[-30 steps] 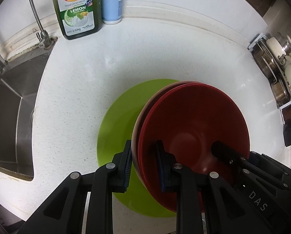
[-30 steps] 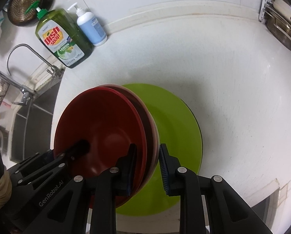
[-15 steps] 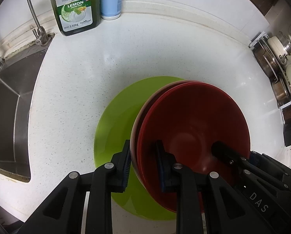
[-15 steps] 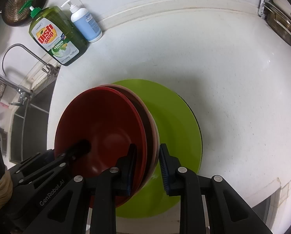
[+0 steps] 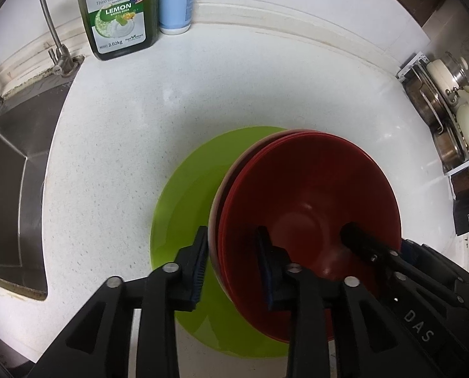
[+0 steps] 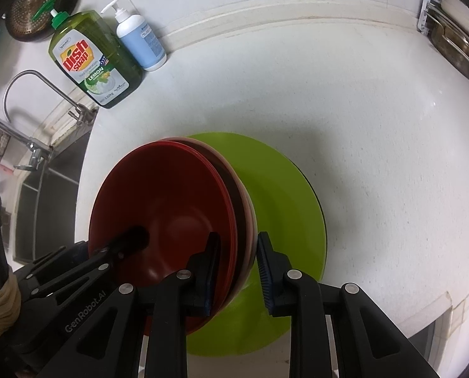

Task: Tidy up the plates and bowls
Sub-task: 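Lower the bowl stack onto the green plate, then open both grippers and withdraw them from the bowl stack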

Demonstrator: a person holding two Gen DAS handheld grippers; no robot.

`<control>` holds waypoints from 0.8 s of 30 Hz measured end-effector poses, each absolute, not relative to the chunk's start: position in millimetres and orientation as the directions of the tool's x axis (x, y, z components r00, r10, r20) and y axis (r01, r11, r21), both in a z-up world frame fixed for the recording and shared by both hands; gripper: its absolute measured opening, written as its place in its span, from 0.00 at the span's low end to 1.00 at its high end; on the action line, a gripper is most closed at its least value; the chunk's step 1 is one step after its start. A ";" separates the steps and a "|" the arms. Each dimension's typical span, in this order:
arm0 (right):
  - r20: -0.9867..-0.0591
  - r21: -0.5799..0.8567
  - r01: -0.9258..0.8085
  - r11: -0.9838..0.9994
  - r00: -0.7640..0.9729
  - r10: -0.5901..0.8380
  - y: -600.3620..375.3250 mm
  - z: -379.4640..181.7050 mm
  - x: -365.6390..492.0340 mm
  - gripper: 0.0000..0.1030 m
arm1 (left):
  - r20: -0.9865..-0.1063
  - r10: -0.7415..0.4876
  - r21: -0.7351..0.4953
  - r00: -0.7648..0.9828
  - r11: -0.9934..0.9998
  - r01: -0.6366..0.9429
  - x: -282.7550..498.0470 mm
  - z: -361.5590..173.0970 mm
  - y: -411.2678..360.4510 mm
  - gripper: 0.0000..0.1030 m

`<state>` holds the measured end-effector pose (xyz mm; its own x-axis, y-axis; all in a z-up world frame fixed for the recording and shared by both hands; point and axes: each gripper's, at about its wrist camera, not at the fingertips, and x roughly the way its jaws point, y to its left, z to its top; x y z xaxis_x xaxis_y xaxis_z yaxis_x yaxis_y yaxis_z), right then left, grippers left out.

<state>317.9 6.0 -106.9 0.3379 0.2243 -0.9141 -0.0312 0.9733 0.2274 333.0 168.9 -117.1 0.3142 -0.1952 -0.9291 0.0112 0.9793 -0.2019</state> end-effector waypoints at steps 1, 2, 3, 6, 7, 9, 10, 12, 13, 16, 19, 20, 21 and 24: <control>-0.910 0.229 -0.032 0.973 0.348 0.226 5.8 -106.2 317.9 0.25 | -0.926 -0.194 -0.201 0.325 0.980 0.014 332.0 -115.2 170.2 0.40; -0.905 0.229 -0.033 0.973 0.362 0.225 6.0 -105.6 317.8 0.26 | -0.921 -0.189 -0.195 0.341 0.981 0.017 330.0 -111.8 171.3 0.42; -0.898 0.227 -0.040 0.973 0.379 0.225 6.2 -103.5 316.9 0.26 | -0.914 -0.186 -0.191 0.360 0.981 0.022 327.3 -107.8 172.2 0.43; -0.871 0.225 -0.047 0.973 0.439 0.223 5.9 -93.6 311.7 0.44 | -0.891 -0.163 -0.165 0.423 0.986 0.031 318.5 -94.3 174.9 0.54; -0.861 0.221 -0.049 0.974 0.460 0.219 5.2 -89.4 308.4 0.46 | -0.879 -0.153 -0.154 0.451 0.987 0.034 313.7 -87.9 176.0 0.58; -0.837 0.200 -0.053 0.978 0.510 0.199 3.5 -79.2 300.0 0.49 | -0.847 -0.123 -0.121 0.517 0.992 0.038 300.1 -73.5 176.6 0.64; -0.824 0.185 -0.049 0.981 0.537 0.182 1.9 -73.5 294.6 0.52 | -0.832 -0.104 -0.100 0.545 0.994 0.037 293.0 -67.8 175.4 0.67; -0.794 0.169 -0.043 0.985 0.586 0.162 -2.8 -63.6 283.6 0.56 | -0.809 -0.064 -0.054 0.585 0.998 0.034 279.9 -58.0 173.5 0.70; -0.774 0.160 -0.036 0.986 0.615 0.148 -6.2 -58.3 276.5 0.60 | -0.800 -0.054 -0.041 0.597 0.999 0.035 274.6 -54.8 173.1 0.70; -0.715 0.124 -0.012 0.992 0.692 0.098 -16.2 -45.1 253.1 0.71 | -0.768 -0.056 -0.035 0.638 0.998 0.045 253.9 -45.2 168.0 0.76; -0.664 0.100 -0.009 0.995 0.744 0.073 -22.6 -35.2 231.5 0.77 | -0.718 -0.038 -0.043 0.695 0.999 0.010 224.7 -37.7 164.3 0.84; -0.652 0.097 -0.015 0.995 0.754 0.075 -23.6 -33.0 226.0 0.79 | -0.708 -0.033 -0.048 0.705 0.999 -0.002 217.4 -36.4 161.9 0.86; -0.641 0.093 -0.021 0.995 0.764 0.076 -25.6 -30.9 218.9 0.80 | -0.697 -0.026 -0.056 0.717 0.998 -0.018 208.8 -34.5 161.0 0.89; -0.602 0.066 -0.038 0.997 0.796 0.070 -31.5 -24.1 192.8 0.84 | -0.661 0.003 -0.069 0.750 0.995 -0.065 177.5 -29.0 157.2 0.93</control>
<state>192.8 -31.5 -24.1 0.7957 0.0700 -0.6016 -0.0378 0.9971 0.0660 177.5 157.2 -29.0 0.7501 0.0033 -0.6614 -0.0652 0.9955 -0.0689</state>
